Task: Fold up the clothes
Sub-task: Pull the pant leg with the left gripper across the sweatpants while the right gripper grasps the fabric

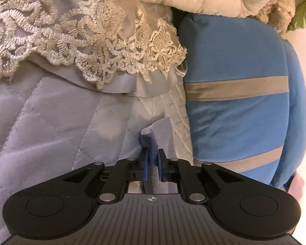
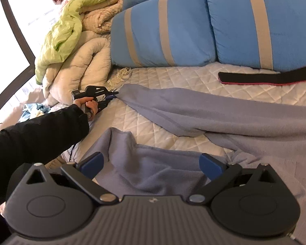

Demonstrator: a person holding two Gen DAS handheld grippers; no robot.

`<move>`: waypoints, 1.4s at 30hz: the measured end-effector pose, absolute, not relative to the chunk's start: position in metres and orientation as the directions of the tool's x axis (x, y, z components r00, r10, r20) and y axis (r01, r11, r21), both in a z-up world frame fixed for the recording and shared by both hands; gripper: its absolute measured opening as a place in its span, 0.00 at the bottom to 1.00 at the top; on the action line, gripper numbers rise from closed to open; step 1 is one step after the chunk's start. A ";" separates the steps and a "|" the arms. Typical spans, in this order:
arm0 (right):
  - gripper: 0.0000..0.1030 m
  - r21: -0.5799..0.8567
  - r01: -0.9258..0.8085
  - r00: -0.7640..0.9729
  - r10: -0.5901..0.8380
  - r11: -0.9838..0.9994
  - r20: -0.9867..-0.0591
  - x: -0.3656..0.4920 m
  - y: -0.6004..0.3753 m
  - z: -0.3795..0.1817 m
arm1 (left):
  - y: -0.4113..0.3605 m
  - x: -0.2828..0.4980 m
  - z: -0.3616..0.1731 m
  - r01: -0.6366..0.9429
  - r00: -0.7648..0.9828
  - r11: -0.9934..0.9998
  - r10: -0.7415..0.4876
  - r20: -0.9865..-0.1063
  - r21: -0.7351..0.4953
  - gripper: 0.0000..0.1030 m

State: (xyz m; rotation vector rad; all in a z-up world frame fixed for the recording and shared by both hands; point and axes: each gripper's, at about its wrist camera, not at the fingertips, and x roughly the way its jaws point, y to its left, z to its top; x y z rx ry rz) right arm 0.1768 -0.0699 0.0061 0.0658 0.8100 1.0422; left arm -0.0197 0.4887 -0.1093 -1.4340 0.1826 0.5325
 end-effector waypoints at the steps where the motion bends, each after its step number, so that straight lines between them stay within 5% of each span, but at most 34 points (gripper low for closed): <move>1: 1.00 0.408 -0.742 0.253 0.786 0.532 -0.565 0.177 -0.069 0.006 | 0.488 -0.020 -0.109 -0.449 0.873 0.041 0.233 -0.429 -0.892 0.11; 13: 1.00 0.382 -0.748 0.266 0.772 0.543 -0.577 0.178 -0.064 0.003 | 0.483 -0.009 -0.100 -0.526 0.829 0.056 0.255 -0.497 -0.849 0.08; 22: 0.96 0.047 -0.845 0.383 0.665 0.533 -0.641 0.189 -0.054 -0.008 | 0.482 -0.004 -0.060 -0.588 0.796 0.197 0.311 -0.519 -0.784 0.03; 31: 0.74 0.039 -0.828 0.360 0.585 0.559 -0.727 0.241 -0.039 -0.030 | 0.482 0.006 -0.010 -0.569 0.815 0.292 0.326 -0.479 -0.769 0.02; 36: 0.42 0.113 -0.791 0.303 0.545 0.602 -0.782 0.277 -0.023 -0.048 | 0.478 0.009 -0.001 -0.566 0.817 0.298 0.327 -0.475 -0.769 0.02; 42: 0.38 0.002 -0.805 0.345 0.471 0.593 -0.812 0.284 -0.007 -0.061 | 0.477 0.007 0.001 -0.562 0.820 0.296 0.322 -0.473 -0.773 0.02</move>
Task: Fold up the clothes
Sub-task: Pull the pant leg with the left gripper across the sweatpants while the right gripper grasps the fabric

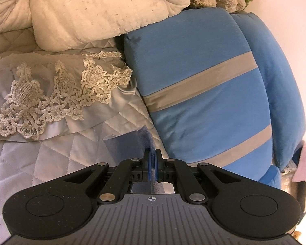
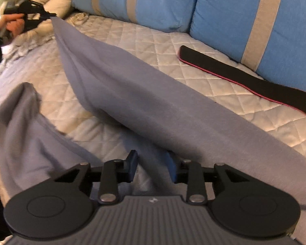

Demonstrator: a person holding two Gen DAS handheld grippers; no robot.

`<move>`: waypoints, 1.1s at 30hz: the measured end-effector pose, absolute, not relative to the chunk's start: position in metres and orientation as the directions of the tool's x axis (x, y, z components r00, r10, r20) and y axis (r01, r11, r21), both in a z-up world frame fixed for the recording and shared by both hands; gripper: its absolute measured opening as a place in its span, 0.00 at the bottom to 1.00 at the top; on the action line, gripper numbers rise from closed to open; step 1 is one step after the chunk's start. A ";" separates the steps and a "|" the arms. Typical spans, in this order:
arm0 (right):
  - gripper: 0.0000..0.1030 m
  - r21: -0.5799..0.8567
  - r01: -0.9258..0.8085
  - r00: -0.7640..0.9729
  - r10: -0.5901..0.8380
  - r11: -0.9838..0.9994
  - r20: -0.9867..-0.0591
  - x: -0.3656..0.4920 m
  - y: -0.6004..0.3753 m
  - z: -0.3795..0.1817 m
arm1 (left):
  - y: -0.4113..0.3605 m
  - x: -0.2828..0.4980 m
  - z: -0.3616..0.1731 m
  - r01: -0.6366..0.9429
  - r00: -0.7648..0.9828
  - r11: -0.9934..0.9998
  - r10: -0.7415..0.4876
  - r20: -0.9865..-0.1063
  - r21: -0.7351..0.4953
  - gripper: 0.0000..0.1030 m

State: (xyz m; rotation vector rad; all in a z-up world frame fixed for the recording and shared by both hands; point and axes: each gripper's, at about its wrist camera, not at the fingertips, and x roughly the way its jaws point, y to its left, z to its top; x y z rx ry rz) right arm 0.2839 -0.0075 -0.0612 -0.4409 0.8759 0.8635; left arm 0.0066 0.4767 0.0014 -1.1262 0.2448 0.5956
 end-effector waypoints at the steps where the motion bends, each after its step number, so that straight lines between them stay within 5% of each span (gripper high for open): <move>1: 0.34 -0.010 -0.808 0.346 0.460 0.589 -0.818 0.284 -0.006 -0.062 | 0.477 0.006 0.001 -0.561 0.821 0.296 0.321 -0.472 -0.773 0.02; 5: 0.07 -0.088 -0.834 0.366 0.425 0.545 -0.828 0.273 -0.002 -0.063 | 0.478 0.005 0.000 -0.556 0.824 0.290 0.313 -0.472 -0.779 0.02; 14: 0.05 -0.250 -0.899 0.403 0.457 0.359 -0.793 0.250 -0.036 -0.043 | 0.480 0.003 0.001 -0.611 0.785 0.270 0.331 -0.524 -0.744 0.02; 33: 0.05 -0.314 -0.938 0.342 0.537 0.146 -0.771 0.208 -0.055 -0.036 | 0.481 -0.009 -0.027 -0.708 0.701 0.199 0.320 -0.637 -0.678 0.03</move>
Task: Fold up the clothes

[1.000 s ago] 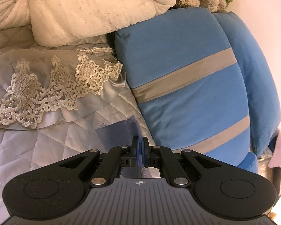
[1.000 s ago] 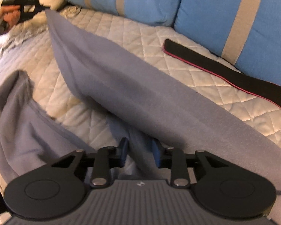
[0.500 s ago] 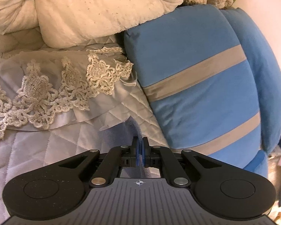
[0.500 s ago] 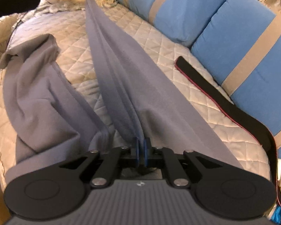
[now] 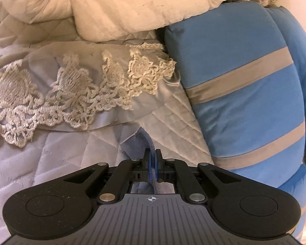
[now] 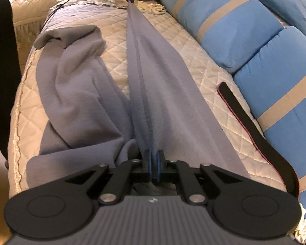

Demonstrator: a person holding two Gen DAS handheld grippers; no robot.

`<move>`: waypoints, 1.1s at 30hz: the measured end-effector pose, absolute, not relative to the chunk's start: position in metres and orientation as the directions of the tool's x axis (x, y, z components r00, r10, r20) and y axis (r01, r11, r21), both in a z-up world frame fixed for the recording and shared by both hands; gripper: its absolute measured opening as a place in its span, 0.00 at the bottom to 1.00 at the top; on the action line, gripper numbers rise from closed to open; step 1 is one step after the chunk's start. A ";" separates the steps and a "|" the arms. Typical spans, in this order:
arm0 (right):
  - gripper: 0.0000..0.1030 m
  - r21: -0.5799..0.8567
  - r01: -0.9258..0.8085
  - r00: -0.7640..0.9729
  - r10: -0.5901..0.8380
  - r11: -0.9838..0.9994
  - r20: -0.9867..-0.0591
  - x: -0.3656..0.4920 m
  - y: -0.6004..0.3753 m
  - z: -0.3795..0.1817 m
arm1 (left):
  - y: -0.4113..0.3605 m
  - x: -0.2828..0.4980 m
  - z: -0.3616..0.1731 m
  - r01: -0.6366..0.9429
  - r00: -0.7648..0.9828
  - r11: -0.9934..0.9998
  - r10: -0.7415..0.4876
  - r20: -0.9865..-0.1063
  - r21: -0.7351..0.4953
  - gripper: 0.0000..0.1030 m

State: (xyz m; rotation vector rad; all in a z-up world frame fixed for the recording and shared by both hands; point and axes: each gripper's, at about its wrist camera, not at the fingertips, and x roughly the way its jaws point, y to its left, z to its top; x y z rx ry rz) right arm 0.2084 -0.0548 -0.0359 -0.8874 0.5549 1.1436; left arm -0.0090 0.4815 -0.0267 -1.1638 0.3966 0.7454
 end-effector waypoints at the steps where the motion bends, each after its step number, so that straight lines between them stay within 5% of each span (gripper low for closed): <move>1: 0.06 -0.310 -0.938 0.342 0.535 0.153 -0.772 0.209 -0.055 -0.036 | 0.482 -0.009 -0.029 -0.703 0.705 0.194 0.310 -0.637 -0.684 0.03; 2: 0.07 -0.299 -0.940 0.340 0.533 0.165 -0.775 0.211 -0.054 -0.035 | 0.483 -0.010 -0.031 -0.697 0.711 0.188 0.299 -0.636 -0.691 0.03; 6: 0.42 -0.246 -0.942 0.335 0.582 0.229 -0.741 0.218 -0.055 -0.026 | 0.480 -0.018 -0.026 -0.660 0.744 0.203 0.311 -0.592 -0.723 0.13; 8: 0.44 -0.198 -0.945 0.322 0.616 0.262 -0.719 0.224 -0.055 -0.022 | 0.473 -0.025 -0.017 -0.632 0.766 0.246 0.341 -0.545 -0.735 0.41; 11: 0.47 -0.158 -0.943 0.314 0.621 0.293 -0.718 0.231 -0.045 -0.025 | 0.458 -0.032 0.002 -0.609 0.787 0.323 0.362 -0.499 -0.725 0.69; 19: 0.49 -0.102 -0.949 0.270 0.602 0.298 -0.752 0.243 -0.015 -0.038 | 0.387 -0.014 0.051 -0.566 0.809 0.650 0.319 -0.493 -0.508 0.74; 25: 0.48 -0.051 -0.944 0.241 0.576 0.325 -0.781 0.250 -0.006 -0.046 | 0.309 0.019 0.061 -0.386 0.859 0.820 0.153 -0.489 -0.422 0.74; 26: 0.45 -0.051 -0.945 0.239 0.573 0.323 -0.784 0.251 -0.006 -0.047 | 0.295 0.026 0.061 -0.352 0.862 0.842 0.122 -0.492 -0.408 0.74; 27: 0.19 -0.057 -0.946 0.240 0.570 0.319 -0.786 0.250 -0.006 -0.047 | 0.281 0.032 0.061 -0.313 0.862 0.871 0.093 -0.499 -0.379 0.75; 28: 0.13 -0.065 -0.947 0.243 0.568 0.315 -0.787 0.249 -0.006 -0.047 | 0.266 0.039 0.061 -0.268 0.858 0.903 0.065 -0.509 -0.336 0.75; 33: 0.06 -0.090 -0.948 0.260 0.581 0.305 -0.771 0.245 -0.012 -0.042 | 0.188 0.068 0.053 0.013 0.819 0.998 -0.050 -0.571 -0.069 0.75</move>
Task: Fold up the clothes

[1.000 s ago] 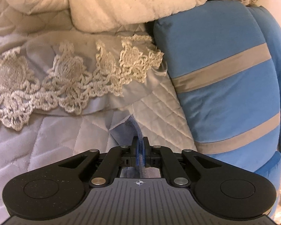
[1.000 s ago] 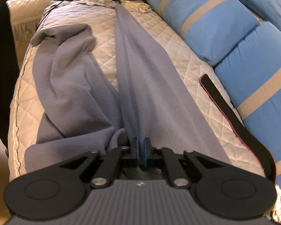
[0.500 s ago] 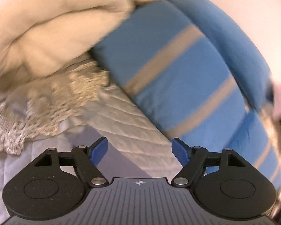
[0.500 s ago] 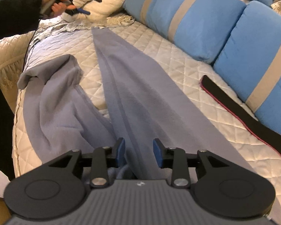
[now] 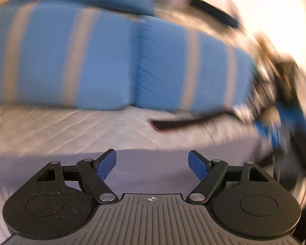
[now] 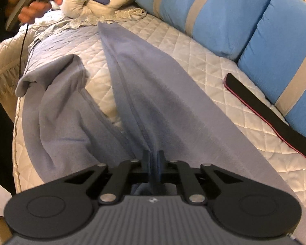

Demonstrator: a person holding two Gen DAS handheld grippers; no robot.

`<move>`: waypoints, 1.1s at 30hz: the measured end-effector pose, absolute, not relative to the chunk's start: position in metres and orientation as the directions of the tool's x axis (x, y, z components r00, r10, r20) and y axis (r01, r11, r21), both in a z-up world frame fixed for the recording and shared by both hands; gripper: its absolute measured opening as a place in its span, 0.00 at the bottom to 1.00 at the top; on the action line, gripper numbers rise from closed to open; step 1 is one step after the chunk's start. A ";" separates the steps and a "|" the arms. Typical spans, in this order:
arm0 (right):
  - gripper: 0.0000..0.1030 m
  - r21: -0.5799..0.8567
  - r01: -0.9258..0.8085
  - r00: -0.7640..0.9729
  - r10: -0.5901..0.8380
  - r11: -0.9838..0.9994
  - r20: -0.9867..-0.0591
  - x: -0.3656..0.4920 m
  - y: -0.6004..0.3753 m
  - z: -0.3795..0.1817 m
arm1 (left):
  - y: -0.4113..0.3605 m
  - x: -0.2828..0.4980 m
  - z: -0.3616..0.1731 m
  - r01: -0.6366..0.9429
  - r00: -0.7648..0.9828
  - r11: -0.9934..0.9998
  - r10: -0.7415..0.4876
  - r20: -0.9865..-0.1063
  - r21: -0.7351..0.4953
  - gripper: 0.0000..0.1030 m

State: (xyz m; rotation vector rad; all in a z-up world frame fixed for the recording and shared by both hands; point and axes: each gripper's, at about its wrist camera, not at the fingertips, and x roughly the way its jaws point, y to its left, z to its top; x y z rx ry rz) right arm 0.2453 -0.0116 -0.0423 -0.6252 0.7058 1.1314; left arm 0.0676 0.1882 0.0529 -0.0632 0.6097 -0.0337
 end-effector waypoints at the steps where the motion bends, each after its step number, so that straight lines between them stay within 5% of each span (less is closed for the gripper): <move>1: 0.06 -0.095 -0.948 0.264 0.583 0.304 -0.768 0.245 -0.013 -0.041 | 0.172 0.072 0.048 0.079 0.809 0.997 -0.061 -0.584 0.005 0.75; 6: 0.06 -0.136 -0.949 0.286 0.593 0.285 -0.753 0.240 -0.016 -0.035 | 0.110 0.072 0.016 0.342 0.751 0.901 -0.091 -0.654 0.268 0.74; 15: 0.05 -0.181 -0.950 0.304 0.615 0.256 -0.727 0.234 -0.021 -0.029 | 0.103 0.091 -0.019 0.535 0.679 0.773 -0.152 -0.718 0.342 0.74; 19: 0.05 -0.212 -0.949 0.313 0.613 0.234 -0.725 0.229 -0.020 -0.031 | 0.107 0.112 -0.025 0.584 0.635 0.740 -0.161 -0.755 0.333 0.55; 33: 0.05 -0.211 -0.948 0.315 0.619 0.237 -0.719 0.231 -0.022 -0.030 | 0.104 0.124 -0.029 0.640 0.579 0.688 -0.140 -0.803 0.342 0.27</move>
